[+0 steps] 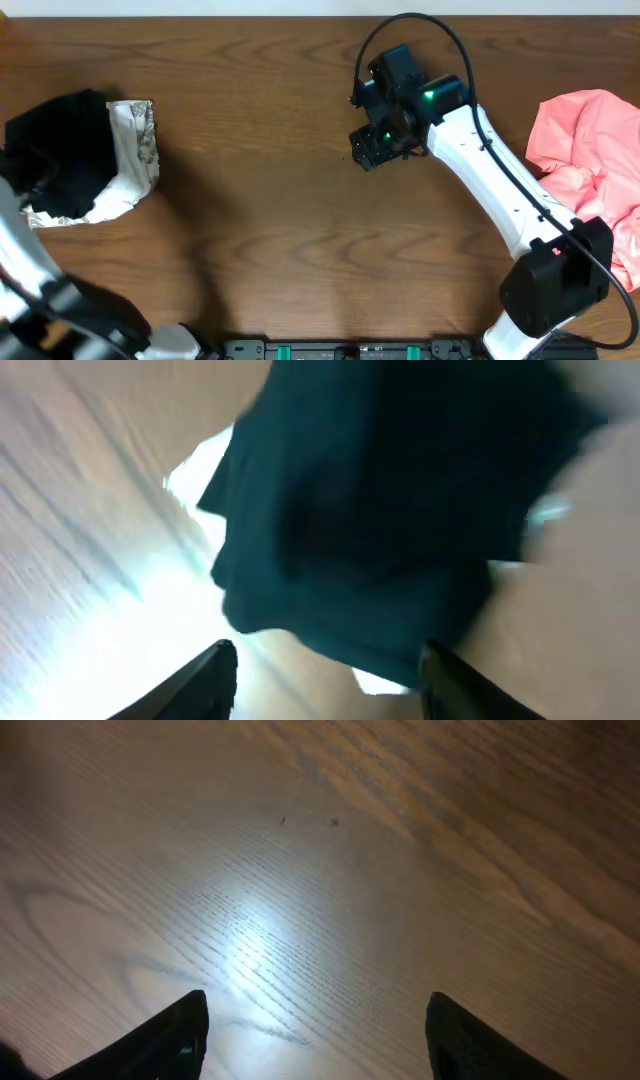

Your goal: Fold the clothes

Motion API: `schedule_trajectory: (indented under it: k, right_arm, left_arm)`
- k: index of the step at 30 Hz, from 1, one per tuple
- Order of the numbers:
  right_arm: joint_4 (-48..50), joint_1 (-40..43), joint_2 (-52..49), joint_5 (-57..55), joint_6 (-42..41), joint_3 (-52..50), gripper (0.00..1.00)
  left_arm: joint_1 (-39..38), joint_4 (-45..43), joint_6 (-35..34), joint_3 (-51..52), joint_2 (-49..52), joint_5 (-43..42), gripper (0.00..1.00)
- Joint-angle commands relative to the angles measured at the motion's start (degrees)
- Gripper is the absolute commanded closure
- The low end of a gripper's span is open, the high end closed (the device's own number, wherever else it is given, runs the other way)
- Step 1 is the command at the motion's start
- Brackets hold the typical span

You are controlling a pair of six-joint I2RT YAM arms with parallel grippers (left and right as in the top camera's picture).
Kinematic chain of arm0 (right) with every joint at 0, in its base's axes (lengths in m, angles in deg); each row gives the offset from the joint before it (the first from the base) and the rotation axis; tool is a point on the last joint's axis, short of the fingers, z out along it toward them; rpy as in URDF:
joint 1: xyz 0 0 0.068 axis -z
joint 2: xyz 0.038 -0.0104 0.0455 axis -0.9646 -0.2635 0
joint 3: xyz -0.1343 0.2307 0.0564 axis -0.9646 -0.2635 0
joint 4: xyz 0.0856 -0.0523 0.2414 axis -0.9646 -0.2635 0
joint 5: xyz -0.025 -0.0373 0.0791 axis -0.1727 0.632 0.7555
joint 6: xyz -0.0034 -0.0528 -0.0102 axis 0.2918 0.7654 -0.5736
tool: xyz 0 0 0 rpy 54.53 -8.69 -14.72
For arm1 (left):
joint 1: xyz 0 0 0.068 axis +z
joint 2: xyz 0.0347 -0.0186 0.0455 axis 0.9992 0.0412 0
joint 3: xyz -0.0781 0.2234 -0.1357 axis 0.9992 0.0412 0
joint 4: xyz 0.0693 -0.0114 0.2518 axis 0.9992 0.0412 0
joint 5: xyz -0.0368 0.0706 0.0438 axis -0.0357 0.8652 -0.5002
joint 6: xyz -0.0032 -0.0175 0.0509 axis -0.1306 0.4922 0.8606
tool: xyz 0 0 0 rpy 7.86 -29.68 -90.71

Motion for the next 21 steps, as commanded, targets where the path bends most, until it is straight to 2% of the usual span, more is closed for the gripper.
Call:
schedule_trajectory:
  k: [1,5,9,15,21]
  right_arm:
    - [0.17,0.37,0.13,0.66,1.09,0.42,0.32]
    - [0.37,0.37,0.13,0.68,0.74,0.42,0.32]
    - [0.15,0.35,0.13,0.70,0.20,0.42,0.32]
    - [-1.60,0.35,0.13,0.68,0.20,0.42,0.33]
    - [-2.25,0.35,0.13,0.66,0.22,0.39,0.32]
  left_arm:
    - [-0.92,-1.42,0.00,-1.64,-4.04,-8.24,0.41]
    - [-5.73,-2.36,1.16,-1.57,-3.45,-8.31,0.47]
    - [-12.13,-2.03,4.55,-1.57,0.74,-8.00,0.47]
    - [-19.65,-0.52,5.03,-1.57,8.68,6.95,0.46]
    - [-21.62,-0.48,4.96,-1.57,11.08,15.41,0.46]
